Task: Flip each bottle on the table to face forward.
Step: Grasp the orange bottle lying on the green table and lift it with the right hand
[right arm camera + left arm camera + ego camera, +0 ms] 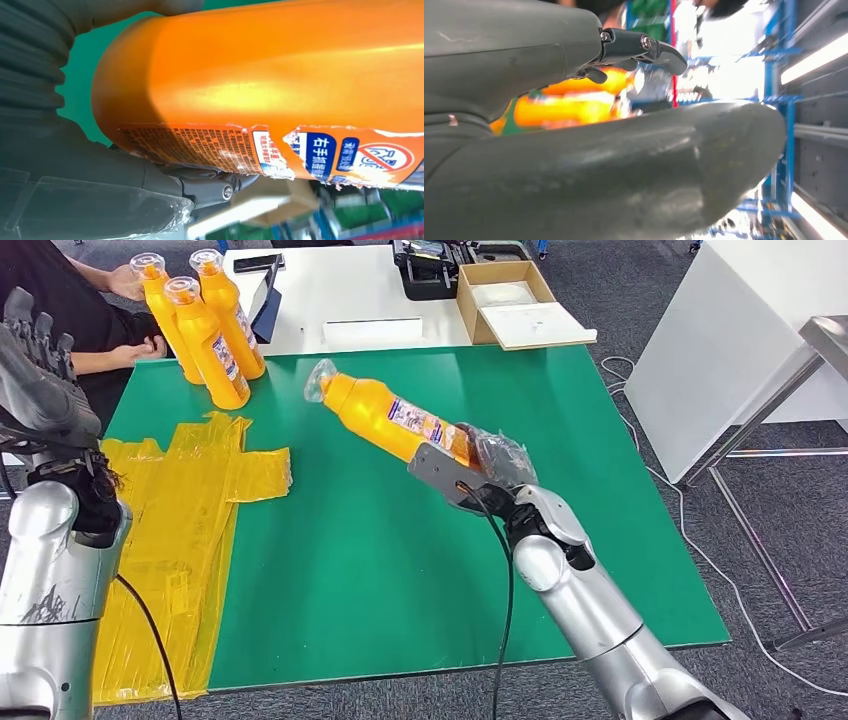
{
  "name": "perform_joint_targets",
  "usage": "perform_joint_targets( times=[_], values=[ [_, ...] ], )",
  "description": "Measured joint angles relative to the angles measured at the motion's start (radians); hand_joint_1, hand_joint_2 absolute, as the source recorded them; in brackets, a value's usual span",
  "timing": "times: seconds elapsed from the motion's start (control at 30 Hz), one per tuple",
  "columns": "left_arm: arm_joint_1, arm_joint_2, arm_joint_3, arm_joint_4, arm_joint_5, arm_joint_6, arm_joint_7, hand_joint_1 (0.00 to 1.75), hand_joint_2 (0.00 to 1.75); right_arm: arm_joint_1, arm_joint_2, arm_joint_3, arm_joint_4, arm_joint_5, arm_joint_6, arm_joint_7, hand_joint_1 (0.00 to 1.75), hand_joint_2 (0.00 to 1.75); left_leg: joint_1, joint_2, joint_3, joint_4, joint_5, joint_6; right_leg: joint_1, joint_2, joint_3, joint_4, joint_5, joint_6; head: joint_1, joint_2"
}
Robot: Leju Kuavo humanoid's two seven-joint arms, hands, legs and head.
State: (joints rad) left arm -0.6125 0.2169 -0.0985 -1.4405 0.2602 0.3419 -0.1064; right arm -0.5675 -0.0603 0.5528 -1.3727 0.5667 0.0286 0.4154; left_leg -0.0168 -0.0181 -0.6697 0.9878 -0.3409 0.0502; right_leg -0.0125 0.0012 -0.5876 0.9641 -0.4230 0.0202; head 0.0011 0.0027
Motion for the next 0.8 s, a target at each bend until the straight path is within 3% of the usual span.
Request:
perform_joint_targets(
  times=[0.17, 0.3, 0.53, 0.8],
  values=[
    [0.040, -0.002, -0.004, -0.047, 0.063, -0.020, 0.013, 0.00, 0.00, 0.004, -0.003, -0.022, -0.006, 0.002, -0.041, -0.015, 1.75, 1.75, 0.000, 0.000, 0.000, 0.000, 0.000, 0.000, 0.000, 0.000, 0.000, 0.000, 0.000, 0.000, 0.000, 0.000],
    [0.052, -0.003, -0.007, -0.066, 0.104, -0.038, 0.030, 0.00, 1.75, 0.010, -0.003, -0.033, -0.008, 0.015, -0.082, -0.035, 1.75, 1.75, 0.000, 0.000, 0.000, 0.000, 0.000, 0.000, 0.000, 0.000, -0.001, 0.000, 0.000, 0.000, 0.000, 0.000],
    [0.069, -0.028, -0.060, -0.100, 0.219, -0.077, 0.095, 0.00, 1.75, 0.011, 0.010, -0.055, -0.041, 0.073, -0.215, -0.092, 1.75, 1.75, 0.000, 0.000, 0.000, 0.000, 0.000, 0.000, 0.000, 0.000, 0.000, 0.000, 0.000, 0.000, 0.000, 0.000],
    [0.045, -0.055, -0.131, -0.102, 0.269, -0.093, 0.131, 0.00, 1.75, 0.010, 0.049, -0.048, -0.085, 0.127, -0.235, -0.090, 1.75, 1.75, 0.000, 0.000, 0.000, 0.000, 0.000, 0.000, 0.000, 0.000, 0.000, 0.000, 0.000, 0.000, 0.000, 0.000]
  ],
)
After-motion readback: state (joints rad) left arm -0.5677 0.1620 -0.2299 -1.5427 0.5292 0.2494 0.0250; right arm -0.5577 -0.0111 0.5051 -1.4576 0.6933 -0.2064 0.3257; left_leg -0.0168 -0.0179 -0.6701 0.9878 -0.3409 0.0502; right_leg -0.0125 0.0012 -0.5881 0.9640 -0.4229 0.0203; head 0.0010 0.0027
